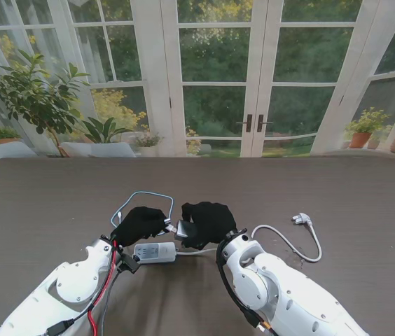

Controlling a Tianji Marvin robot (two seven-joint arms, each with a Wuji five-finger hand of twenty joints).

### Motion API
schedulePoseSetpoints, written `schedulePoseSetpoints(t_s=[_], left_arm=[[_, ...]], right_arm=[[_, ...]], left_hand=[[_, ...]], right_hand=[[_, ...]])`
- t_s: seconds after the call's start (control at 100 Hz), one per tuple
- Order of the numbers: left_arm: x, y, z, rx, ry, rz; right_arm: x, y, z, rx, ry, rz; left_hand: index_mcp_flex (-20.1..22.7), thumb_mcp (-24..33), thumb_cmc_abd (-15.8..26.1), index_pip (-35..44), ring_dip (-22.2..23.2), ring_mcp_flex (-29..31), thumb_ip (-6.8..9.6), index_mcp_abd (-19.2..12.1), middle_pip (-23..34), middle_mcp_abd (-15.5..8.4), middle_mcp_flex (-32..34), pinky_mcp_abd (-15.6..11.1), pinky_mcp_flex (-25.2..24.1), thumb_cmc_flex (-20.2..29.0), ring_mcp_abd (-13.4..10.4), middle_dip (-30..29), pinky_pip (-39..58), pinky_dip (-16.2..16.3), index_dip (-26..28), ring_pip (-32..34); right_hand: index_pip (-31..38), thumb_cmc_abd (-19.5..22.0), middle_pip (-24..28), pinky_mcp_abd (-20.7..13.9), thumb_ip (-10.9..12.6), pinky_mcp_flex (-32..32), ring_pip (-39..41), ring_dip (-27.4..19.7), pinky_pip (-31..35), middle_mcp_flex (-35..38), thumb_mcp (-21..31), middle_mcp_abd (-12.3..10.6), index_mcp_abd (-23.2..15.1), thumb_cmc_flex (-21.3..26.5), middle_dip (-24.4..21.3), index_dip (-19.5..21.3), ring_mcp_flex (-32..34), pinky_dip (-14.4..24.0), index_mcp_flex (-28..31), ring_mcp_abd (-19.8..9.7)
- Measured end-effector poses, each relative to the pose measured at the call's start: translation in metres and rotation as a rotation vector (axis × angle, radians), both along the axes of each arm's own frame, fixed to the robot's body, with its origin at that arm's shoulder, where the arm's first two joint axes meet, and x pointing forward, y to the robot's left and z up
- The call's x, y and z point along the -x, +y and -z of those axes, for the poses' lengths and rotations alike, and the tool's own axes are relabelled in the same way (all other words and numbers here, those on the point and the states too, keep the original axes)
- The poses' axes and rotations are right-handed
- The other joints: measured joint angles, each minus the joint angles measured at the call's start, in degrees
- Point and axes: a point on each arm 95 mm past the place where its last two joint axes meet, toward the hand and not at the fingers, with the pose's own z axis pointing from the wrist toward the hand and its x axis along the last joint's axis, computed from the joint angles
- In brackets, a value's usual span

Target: Set up the charging station

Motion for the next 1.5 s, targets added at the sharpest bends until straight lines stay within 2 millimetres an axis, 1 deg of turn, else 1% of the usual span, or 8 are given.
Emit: schedulePoseSetpoints(t_s=[0.31, 0.67, 0.72, 0.85, 1.04, 1.5], left_arm=[[0.004, -0.005, 0.003, 0.017, -0.032, -0.047], [0.006, -0.011, 0.006, 0.04, -0.067, -0.107], [0.007, -0.011, 0.007, 0.041, -0.069, -0.111], [0.008, -0.012, 0.008, 0.039, -0.074, -0.121], [0.009, -0.012, 0.008, 0.037, -0.087, -0.145], [0.011, -0.005, 0.006, 0.017, -0.106, -0.167]], right_arm=[[-0.001, -0.002, 0.0, -0.009, 0.008, 0.03], [-0.001, -0.001, 0.0, -0.025, 0.026, 0.058], [-0.001, -0.001, 0.0, -0.026, 0.027, 0.063], [-0.002, -0.001, 0.0, -0.03, 0.033, 0.07], [-0.002, -0.001, 0.0, -0.041, 0.04, 0.075], [-0.002, -0.001, -0.001, -0.029, 0.037, 0.073]], left_hand=[[0.0, 0.18, -0.11, -0.02, 0.0, 0.0, -0.02, 0.09, 0.01, 0.06, 0.0, 0.09, 0.0, 0.0, 0.06, -0.01, 0.01, 0.03, -0.11, 0.01], [0.0, 0.18, -0.11, -0.02, 0.0, 0.0, -0.02, 0.11, 0.01, 0.06, 0.0, 0.12, 0.0, 0.08, 0.08, -0.06, 0.01, 0.03, -0.37, 0.02], [0.0, 0.18, -0.11, -0.02, 0.0, 0.0, -0.02, 0.11, 0.01, 0.06, 0.01, 0.13, 0.0, 0.08, 0.08, -0.07, 0.01, 0.03, -0.48, 0.02], [0.0, 0.18, -0.11, -0.04, 0.01, 0.0, -0.05, 0.11, 0.01, 0.07, 0.01, 0.14, 0.0, 0.45, 0.09, -0.09, 0.02, 0.03, -1.29, 0.02], [0.0, 0.18, -0.12, -0.1, 0.01, 0.0, -0.05, 0.11, 0.01, 0.07, 0.01, 0.14, 0.0, 0.52, 0.09, -0.39, 0.02, 0.03, -1.32, 0.02], [0.0, 0.18, -0.18, -0.12, 0.01, 0.0, -0.08, 0.11, 0.01, 0.07, 0.01, 0.14, 0.0, 0.95, 0.09, -0.67, 0.02, 0.03, -1.38, 0.02]], right_hand=[[0.01, 0.04, 0.0, 0.0, 0.0, 0.0, 0.0, 0.0, -0.12, 0.0, 0.0, 0.02, 0.29, 0.0, 0.01, 0.01, 0.0, 0.01, -0.01, 0.0], [0.29, 0.63, 0.01, 0.11, 0.02, 0.0, 0.26, 0.01, -0.44, -0.1, -0.3, 0.57, 0.99, 0.43, 0.01, 0.16, 0.0, 0.02, -0.48, 0.06], [0.3, 0.63, 0.01, 0.67, 0.02, 0.0, 0.54, 0.01, -0.46, -0.1, -0.36, 0.57, 0.99, 0.43, 0.01, 0.16, 0.0, 0.02, -0.49, 0.07], [0.31, 0.66, 0.02, 0.71, 0.02, 0.0, 0.64, 0.02, -0.72, -0.1, -0.4, 0.57, 0.99, 0.43, 0.01, 0.19, 0.0, 0.02, -0.52, 0.08], [0.31, 1.41, 0.04, 0.75, 0.02, 0.0, 0.72, 0.2, -0.78, -0.1, -0.58, 0.67, 1.86, 0.43, 0.01, 0.2, 0.0, 0.02, -0.6, 0.09], [0.31, 1.48, 0.16, 0.77, 0.02, 0.02, 0.76, 0.22, -0.85, -0.1, -0.58, 0.71, 1.9, 0.43, 0.01, 0.21, 0.0, 0.12, -0.61, 0.13]])
